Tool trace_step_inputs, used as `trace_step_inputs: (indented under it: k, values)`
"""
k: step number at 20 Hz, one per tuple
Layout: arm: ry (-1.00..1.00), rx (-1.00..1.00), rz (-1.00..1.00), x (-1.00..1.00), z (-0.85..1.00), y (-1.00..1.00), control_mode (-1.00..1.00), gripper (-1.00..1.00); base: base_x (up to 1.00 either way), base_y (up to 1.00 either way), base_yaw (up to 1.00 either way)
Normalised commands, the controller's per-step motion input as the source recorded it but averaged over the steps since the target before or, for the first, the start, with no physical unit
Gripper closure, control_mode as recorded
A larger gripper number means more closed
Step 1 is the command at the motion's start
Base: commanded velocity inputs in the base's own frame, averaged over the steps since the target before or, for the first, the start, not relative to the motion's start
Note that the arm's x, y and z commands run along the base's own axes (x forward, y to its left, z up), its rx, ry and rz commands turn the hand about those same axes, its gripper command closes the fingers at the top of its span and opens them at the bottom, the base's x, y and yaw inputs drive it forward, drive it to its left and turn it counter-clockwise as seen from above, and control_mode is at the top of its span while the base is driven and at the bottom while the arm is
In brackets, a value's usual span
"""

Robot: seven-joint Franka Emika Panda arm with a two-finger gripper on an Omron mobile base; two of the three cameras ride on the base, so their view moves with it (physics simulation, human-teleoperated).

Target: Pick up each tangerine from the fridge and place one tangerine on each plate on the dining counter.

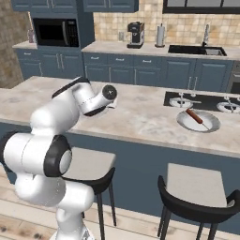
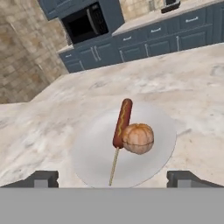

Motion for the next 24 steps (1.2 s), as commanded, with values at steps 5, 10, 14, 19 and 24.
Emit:
trace_step_inputs:
  k: [5, 10, 14, 19, 24]
  values:
    - [0.02, -0.13, 0.0, -1.0, 0.7, -0.04, -1.0, -1.0, 0.0, 0.0, 0.0]
    - [0.06, -0.1, 0.0, -1.0, 0.83, 0.0, -1.0, -1.0, 0.0, 0.0, 0.0]
    - [0.08, -0.01, 0.0, -1.0, 0.53, 0.0, -1.0, -1.0, 0.0, 0.0, 0.0]
    - [0.02, 0.0, -0.01, -1.0, -0.08, 0.0, -1.0, -1.0, 0.0, 0.0, 0.0]
    - [0.06, -0.04, -0.07, -1.0, -0.53, 0.1, -1.0, -1.0, 0.0, 0.0, 0.0]
